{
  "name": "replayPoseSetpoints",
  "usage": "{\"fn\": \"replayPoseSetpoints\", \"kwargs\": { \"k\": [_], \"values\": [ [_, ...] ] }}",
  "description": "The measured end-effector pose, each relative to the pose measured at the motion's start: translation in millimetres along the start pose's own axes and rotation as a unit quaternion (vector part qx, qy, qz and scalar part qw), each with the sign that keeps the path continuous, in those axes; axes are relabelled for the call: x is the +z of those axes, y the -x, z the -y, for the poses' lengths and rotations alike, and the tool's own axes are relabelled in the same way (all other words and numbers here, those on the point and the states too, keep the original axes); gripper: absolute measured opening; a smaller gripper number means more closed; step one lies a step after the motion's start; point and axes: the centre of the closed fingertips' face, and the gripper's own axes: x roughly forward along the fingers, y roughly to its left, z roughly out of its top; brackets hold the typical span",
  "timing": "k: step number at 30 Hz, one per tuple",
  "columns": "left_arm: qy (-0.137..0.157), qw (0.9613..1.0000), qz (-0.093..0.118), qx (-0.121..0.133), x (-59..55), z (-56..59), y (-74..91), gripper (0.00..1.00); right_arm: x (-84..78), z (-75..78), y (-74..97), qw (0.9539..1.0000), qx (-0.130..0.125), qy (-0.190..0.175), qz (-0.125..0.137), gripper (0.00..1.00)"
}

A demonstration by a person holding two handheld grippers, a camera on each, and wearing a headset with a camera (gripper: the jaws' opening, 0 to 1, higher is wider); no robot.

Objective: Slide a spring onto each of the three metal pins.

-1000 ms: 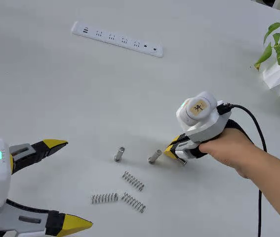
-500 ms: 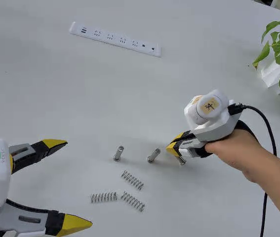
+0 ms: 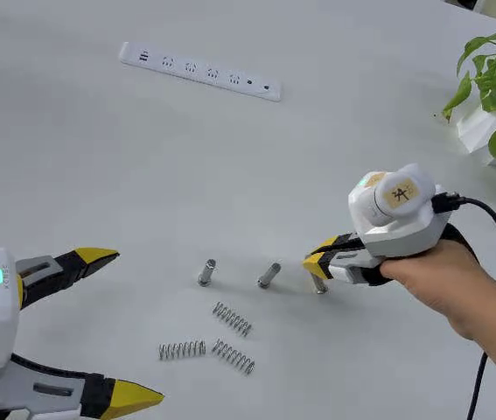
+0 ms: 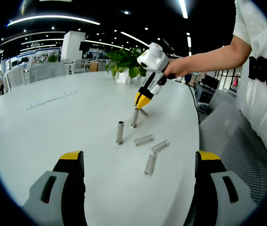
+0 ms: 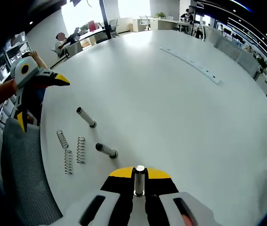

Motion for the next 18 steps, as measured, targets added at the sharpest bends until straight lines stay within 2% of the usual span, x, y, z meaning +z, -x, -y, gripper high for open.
{"fn": "replayPoseSetpoints", "kwargs": {
  "k": [8,18],
  "values": [
    [-0.002,1.0000,-0.001,-0.001,0.6,1.4,0.2,0.97,-4.3,-0.2,9.3,0.9995,-0.007,-0.019,0.023,0.05],
    [-0.006,1.0000,-0.003,-0.003,2.2,2.3,-0.3,0.97,-11.9,-0.5,17.3,0.9989,-0.013,-0.028,0.035,0.05]
  ]
}}
